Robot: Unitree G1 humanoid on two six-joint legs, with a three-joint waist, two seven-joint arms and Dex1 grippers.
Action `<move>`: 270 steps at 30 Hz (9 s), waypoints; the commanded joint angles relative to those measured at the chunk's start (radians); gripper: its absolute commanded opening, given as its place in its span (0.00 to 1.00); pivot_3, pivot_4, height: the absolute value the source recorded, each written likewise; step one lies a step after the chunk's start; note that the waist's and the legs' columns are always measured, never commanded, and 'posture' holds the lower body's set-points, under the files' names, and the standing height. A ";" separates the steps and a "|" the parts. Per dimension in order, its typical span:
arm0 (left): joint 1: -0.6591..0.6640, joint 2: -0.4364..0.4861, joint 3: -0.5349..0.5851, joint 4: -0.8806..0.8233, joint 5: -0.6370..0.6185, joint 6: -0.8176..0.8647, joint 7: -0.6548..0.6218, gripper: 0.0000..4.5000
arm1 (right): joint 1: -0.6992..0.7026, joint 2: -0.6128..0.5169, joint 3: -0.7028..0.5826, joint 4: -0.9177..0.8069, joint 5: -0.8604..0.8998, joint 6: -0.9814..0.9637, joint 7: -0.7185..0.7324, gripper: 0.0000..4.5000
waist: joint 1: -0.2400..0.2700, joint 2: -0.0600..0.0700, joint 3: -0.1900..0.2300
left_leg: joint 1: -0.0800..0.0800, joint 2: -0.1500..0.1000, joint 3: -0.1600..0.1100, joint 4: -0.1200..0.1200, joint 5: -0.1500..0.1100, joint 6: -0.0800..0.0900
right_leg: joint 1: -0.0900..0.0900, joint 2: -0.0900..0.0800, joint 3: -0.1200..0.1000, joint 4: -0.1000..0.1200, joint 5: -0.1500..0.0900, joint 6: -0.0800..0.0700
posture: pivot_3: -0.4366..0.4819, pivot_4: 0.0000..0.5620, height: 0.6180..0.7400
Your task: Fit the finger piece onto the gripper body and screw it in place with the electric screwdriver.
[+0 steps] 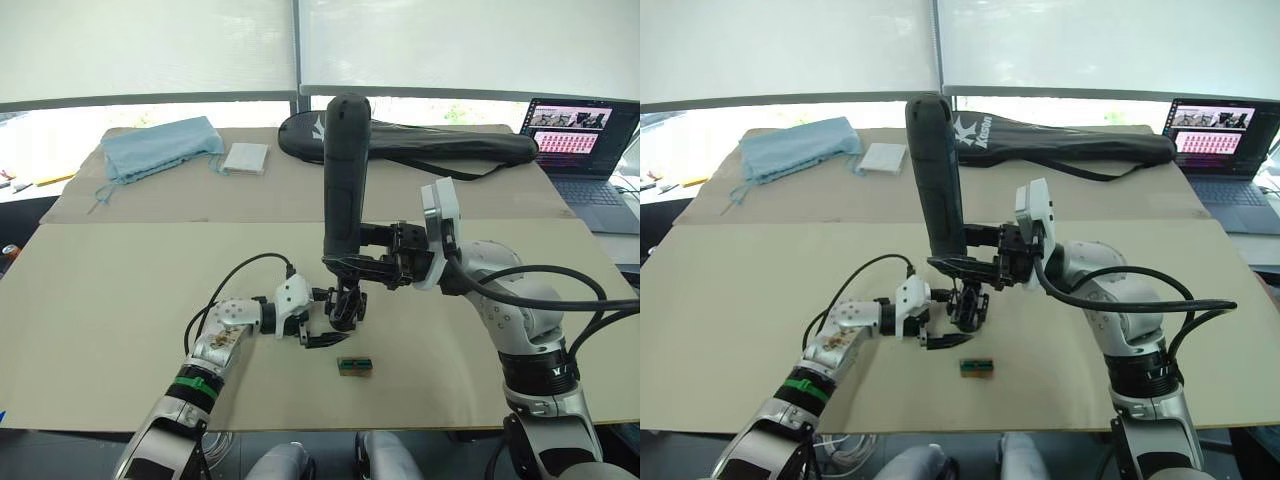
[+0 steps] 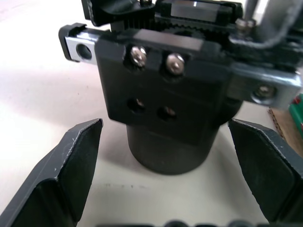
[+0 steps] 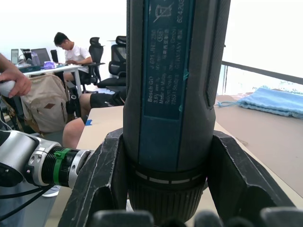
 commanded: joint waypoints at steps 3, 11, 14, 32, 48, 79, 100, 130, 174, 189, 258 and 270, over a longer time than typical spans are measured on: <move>-0.025 -0.013 -0.009 0.011 0.005 -0.023 -0.005 1.00 | -0.005 -0.001 -0.008 -0.050 0.009 -0.030 -0.005 0.43 | 0.000 0.000 0.000 | 0.000 0.000 0.000 0.000 0.000 0.000 | 0.000 0.000 0.000 0.000 0.000 0.000 | 0.48 0.27 1.00; -0.040 -0.017 -0.015 0.050 0.017 -0.035 -0.015 1.00 | -0.007 -0.005 -0.008 -0.054 0.010 -0.026 -0.013 0.43 | 0.000 0.000 0.000 | 0.000 0.000 0.000 0.000 0.000 0.000 | 0.000 0.000 0.000 0.000 0.000 0.000 | 0.48 0.27 1.00; -0.042 -0.020 -0.016 0.061 0.019 -0.037 -0.015 1.00 | -0.008 -0.006 -0.008 -0.054 0.011 -0.024 -0.015 0.43 | 0.000 0.000 0.000 | 0.000 0.000 0.000 0.000 0.000 0.000 | 0.000 0.000 0.000 0.000 0.000 0.000 | 0.48 0.27 1.00; -0.030 -0.030 -0.025 0.062 0.034 -0.026 -0.008 0.51 | 0.004 -0.007 0.001 -0.042 -0.006 -0.027 -0.027 0.43 | 0.002 0.000 0.000 | 0.000 0.000 0.000 0.002 0.000 0.000 | 0.001 0.000 0.000 0.000 0.000 0.000 | 0.48 0.27 1.00; -0.017 -0.022 -0.023 0.039 0.027 0.012 -0.013 0.51 | 0.069 0.012 0.040 0.004 -0.067 -0.105 -0.039 0.43 | 0.001 0.000 -0.003 | 0.001 0.000 0.000 0.002 0.000 0.000 | 0.002 0.000 0.000 0.000 0.000 0.000 | 0.48 0.27 1.00; -0.009 -0.020 -0.024 0.037 0.029 0.019 -0.012 0.51 | 0.132 -0.011 0.131 -0.024 -0.078 -0.020 -0.132 0.43 | 0.001 -0.002 -0.018 | 0.003 0.000 0.000 0.000 0.000 0.000 | 0.003 0.000 0.000 0.000 0.000 0.000 | 0.48 0.27 1.00; -0.007 -0.017 -0.027 0.037 0.032 0.028 -0.011 0.51 | 0.096 -0.031 0.098 -0.029 -0.046 -0.035 -0.101 0.43 | 0.000 -0.003 -0.024 | 0.004 0.000 0.000 -0.001 0.000 0.000 | 0.003 0.000 0.000 0.000 0.000 0.000 | 0.48 0.27 1.00; 0.061 0.085 0.018 -0.057 0.013 0.098 -0.008 0.99 | -0.007 -0.080 -0.169 -0.227 0.260 -0.035 -0.077 0.43 | -0.008 -0.003 -0.023 | 0.002 0.000 0.000 -0.002 0.000 0.000 | 0.000 0.000 0.001 0.000 0.000 0.000 | 0.48 0.27 1.00; 0.228 0.174 -0.139 -0.386 0.001 0.106 -0.101 0.99 | 0.484 -0.077 -0.020 -0.343 -0.036 -0.400 0.024 0.43 | 0.004 -0.003 -0.014 | 0.002 0.000 0.000 -0.003 -0.001 0.001 | 0.002 0.000 0.000 -0.002 0.000 0.001 | 0.48 0.27 1.00; 0.241 0.163 -0.157 -0.373 0.023 0.113 -0.042 0.99 | 0.475 -0.069 0.030 -0.298 -0.053 -0.431 0.052 0.43 | 0.003 -0.003 -0.014 | 0.003 0.000 0.000 -0.003 -0.001 0.001 | 0.002 0.000 0.000 -0.002 0.000 0.000 | 0.48 0.27 1.00; 0.252 0.179 -0.150 -0.409 0.012 0.175 0.004 0.99 | 0.465 -0.080 0.070 -0.197 -0.130 -0.441 0.065 0.43 | 0.003 -0.003 -0.014 | 0.005 0.000 0.000 -0.003 -0.001 0.001 | 0.004 0.000 0.001 -0.001 0.000 0.001 | 0.48 0.27 1.00; 0.256 0.184 -0.129 -0.383 0.004 0.149 0.011 0.99 | 0.407 -0.094 0.043 -0.237 -0.063 -0.407 0.062 0.43 | 0.002 -0.003 -0.014 | 0.005 0.000 0.000 -0.003 -0.001 0.001 | 0.004 0.000 0.001 -0.001 0.000 0.000 | 0.48 0.27 1.00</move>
